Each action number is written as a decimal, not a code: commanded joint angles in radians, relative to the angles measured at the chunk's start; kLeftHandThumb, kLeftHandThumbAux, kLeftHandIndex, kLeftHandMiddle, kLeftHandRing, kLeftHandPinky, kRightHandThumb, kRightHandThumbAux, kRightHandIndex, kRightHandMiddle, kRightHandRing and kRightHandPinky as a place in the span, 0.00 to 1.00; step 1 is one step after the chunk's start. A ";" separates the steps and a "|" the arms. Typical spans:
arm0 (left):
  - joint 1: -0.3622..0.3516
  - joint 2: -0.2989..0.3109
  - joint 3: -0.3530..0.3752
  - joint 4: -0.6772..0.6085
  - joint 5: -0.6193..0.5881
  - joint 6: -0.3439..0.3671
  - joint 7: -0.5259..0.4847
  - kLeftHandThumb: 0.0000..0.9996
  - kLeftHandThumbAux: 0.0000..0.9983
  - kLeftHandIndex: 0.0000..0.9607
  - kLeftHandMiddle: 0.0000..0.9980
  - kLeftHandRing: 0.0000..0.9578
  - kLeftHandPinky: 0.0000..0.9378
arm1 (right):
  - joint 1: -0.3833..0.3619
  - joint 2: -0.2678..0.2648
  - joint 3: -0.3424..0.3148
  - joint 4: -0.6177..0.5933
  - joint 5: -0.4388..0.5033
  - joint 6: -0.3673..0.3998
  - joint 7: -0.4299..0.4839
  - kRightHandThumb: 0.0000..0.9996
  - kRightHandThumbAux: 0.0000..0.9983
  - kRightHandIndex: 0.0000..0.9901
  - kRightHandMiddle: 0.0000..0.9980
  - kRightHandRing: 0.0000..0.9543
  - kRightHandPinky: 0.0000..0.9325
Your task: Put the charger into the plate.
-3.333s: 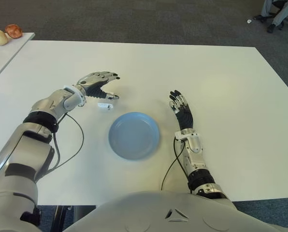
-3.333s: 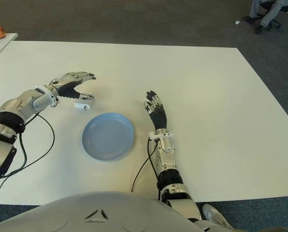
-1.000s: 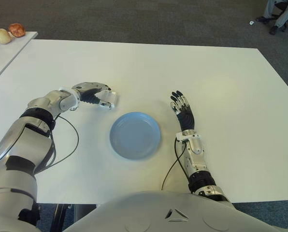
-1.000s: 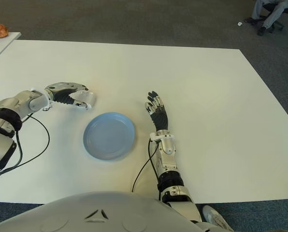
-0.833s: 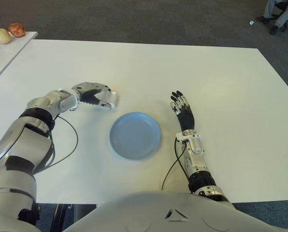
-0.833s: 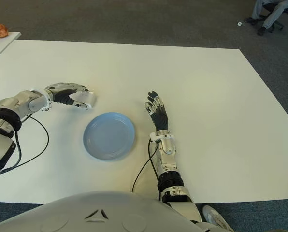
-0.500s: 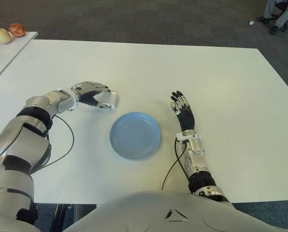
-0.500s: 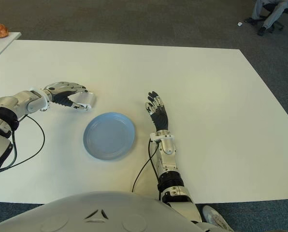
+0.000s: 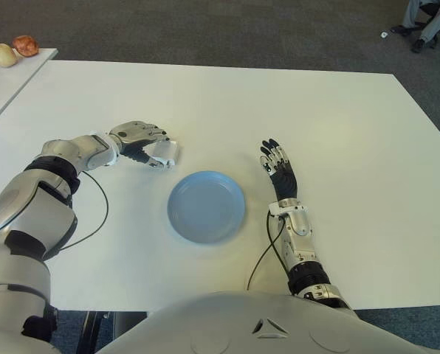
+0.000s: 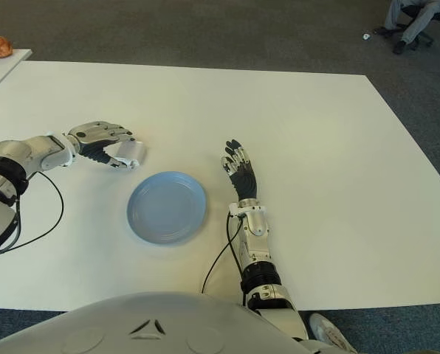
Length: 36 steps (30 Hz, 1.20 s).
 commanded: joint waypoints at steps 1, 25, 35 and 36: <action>-0.009 -0.007 -0.042 0.025 0.046 0.001 0.025 0.40 0.23 0.00 0.00 0.00 0.08 | 0.046 0.032 -0.007 0.025 0.015 0.009 0.005 0.00 0.64 0.10 0.14 0.10 0.08; -0.044 -0.027 -0.093 0.069 0.051 0.018 0.057 0.41 0.26 0.00 0.00 0.00 0.14 | 0.057 0.034 -0.006 0.014 0.010 0.011 0.001 0.00 0.63 0.10 0.14 0.10 0.07; -0.046 -0.035 -0.079 0.086 0.024 0.034 0.014 0.40 0.27 0.00 0.00 0.00 0.16 | 0.056 0.032 -0.007 0.017 0.010 0.010 0.005 0.00 0.62 0.10 0.15 0.10 0.08; -0.045 -0.035 -0.077 0.087 0.022 0.035 0.010 0.40 0.27 0.00 0.00 0.00 0.16 | 0.056 0.031 -0.007 0.017 0.010 0.010 0.005 0.00 0.62 0.10 0.15 0.10 0.08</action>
